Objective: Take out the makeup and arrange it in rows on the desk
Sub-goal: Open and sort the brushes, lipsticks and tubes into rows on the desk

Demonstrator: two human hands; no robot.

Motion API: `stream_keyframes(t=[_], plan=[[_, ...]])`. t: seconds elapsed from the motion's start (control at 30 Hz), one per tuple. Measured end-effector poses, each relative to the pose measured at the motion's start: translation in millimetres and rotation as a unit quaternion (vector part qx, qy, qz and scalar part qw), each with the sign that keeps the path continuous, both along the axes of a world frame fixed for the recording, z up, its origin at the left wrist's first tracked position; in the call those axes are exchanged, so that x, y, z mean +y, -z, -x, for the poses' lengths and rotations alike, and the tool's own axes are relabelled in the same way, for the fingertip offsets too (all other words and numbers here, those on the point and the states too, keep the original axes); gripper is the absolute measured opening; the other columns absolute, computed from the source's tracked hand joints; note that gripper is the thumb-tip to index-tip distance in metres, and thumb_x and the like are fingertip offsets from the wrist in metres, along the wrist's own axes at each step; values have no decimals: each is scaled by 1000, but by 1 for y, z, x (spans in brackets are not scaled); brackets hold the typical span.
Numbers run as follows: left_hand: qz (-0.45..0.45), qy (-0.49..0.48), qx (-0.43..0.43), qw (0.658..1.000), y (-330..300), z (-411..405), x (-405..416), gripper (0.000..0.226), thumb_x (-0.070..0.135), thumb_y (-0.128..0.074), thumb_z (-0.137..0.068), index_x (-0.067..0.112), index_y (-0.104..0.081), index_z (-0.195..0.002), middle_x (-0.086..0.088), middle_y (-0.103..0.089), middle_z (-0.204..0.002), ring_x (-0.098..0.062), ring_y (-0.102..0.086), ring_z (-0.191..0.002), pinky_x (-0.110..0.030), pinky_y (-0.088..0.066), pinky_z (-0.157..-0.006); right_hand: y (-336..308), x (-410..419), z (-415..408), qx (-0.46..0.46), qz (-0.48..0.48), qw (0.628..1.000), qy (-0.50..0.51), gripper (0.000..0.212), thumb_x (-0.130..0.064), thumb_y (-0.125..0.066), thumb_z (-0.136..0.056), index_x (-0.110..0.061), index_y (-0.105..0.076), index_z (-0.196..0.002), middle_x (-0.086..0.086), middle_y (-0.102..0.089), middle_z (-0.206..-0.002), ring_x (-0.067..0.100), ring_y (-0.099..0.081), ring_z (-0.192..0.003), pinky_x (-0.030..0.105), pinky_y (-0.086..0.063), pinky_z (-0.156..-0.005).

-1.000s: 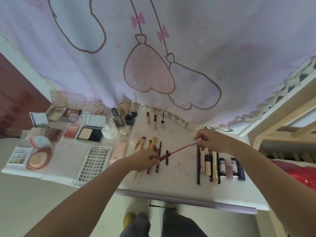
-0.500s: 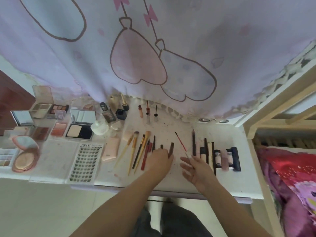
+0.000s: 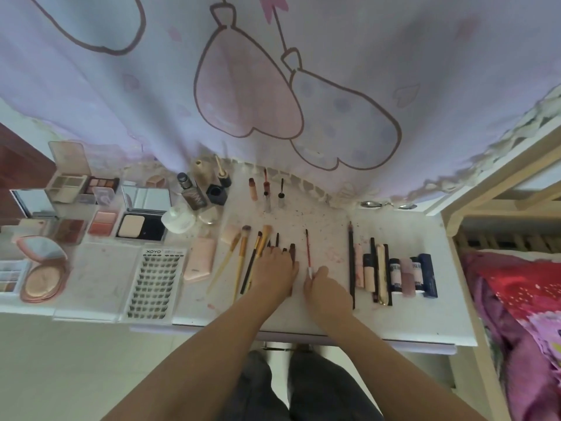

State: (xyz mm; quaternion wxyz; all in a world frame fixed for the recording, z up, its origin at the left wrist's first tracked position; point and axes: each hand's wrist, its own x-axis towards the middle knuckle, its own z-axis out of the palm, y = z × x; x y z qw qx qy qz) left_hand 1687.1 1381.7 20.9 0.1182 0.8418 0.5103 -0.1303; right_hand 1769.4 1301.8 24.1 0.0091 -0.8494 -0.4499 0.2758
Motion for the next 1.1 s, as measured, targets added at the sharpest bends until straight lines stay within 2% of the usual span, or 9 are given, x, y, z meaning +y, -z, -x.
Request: stream_keyframes(t=[0.1, 0.17, 0.4, 0.6, 0.73, 0.9, 1.0, 1.07, 1.1], plan=[[1, 2, -11, 1000, 0, 3, 1, 44, 40, -32, -101, 9, -54, -122, -8, -56, -122, -22, -48, -118, -32, -48, -86, 1, 2, -1, 7, 5, 1000, -30, 21, -36, -27, -101, -17, -36, -97, -10, -40, -65, 6, -37, -52, 21, -22, -45], [0, 4, -17, 1000, 1, 4, 1, 43, 39, -31, -101, 9, -54, -122, -8, -57, -122, -22, -48, -118, -32, -47, -87, -1, 2, -3, 10, 0, 999, -45, 21, -37, -27, -101, -18, -32, -94, -9, -39, -65, 6, -37, -52, 22, -23, -46], [-17, 30, -102, 994, -17, -26, -3, 37, 35, -30, -101, 10, -53, -115, -7, -57, -113, -22, -50, -108, -32, -45, -76, -32, 25, -76, -63, -53, 995, -47, 35, -38, -31, -99, -11, -55, -101, 4, -62, -84, 22, -58, -76, 33, -48, -72], [31, 76, -81, 993, -17, -89, -22, 24, 23, -38, -100, 9, -49, -116, -9, -55, -112, -24, -49, -105, -33, -42, -76, -25, 71, -128, -110, 29, 993, -37, 41, -40, -30, -99, -13, -56, -112, 7, -64, -103, 25, -60, -92, 29, -39, -69], [48, 46, -57, 996, -9, -93, -19, 24, 23, -39, -99, 10, -48, -117, -10, -55, -114, -25, -48, -107, -33, -40, -75, -11, 79, -121, -82, 26, 996, -22, 41, -38, -30, -98, -9, -53, -115, 10, -64, -107, 27, -61, -96, 31, -40, -69], [59, 8, -82, 995, -14, -84, -13, 36, 37, -30, -101, 10, -51, -113, -8, -57, -113, -25, -48, -110, -35, -42, -79, -16, 76, -109, -22, -43, 999, -4, 30, -33, -37, -95, -11, -57, -98, 5, -63, -90, 22, -54, -76, 30, -39, -63], [60, -15, -103, 993, -25, -72, -9, 34, 39, -32, -101, 12, -53, -102, -7, -61, -99, -23, -55, -91, -33, -41, -68, -35, 75, -104, 76, -109, 991, 24, 26, -31, -44, -92, -10, -59, -97, 6, -62, -87, 22, -56, -79, 32, -42, -65], [94, -31, -149, 984, -34, -62, -6, 29, 37, -35, -101, 14, -49, -89, -4, -58, -82, -21, -54, -73, -30, -38, -60, -45, 74, -105, 133, -137, 981, 43, 31, -28, -48, -91, 0, -61, -98, 15, -62, -88, 27, -58, -82, 36, -46, -72], [116, -32, -179, 976, -38, -57, -4, 28, 36, -37, -100, 14, -46, -85, -3, -55, -77, -20, -52, -69, -29, -37, -59, -49, 74, -106, 163, -139, 975, 57, 32, -26, -49, -90, 3, -61, -95, 17, -60, -82, 27, -57, -75, 35, -46, -68]])
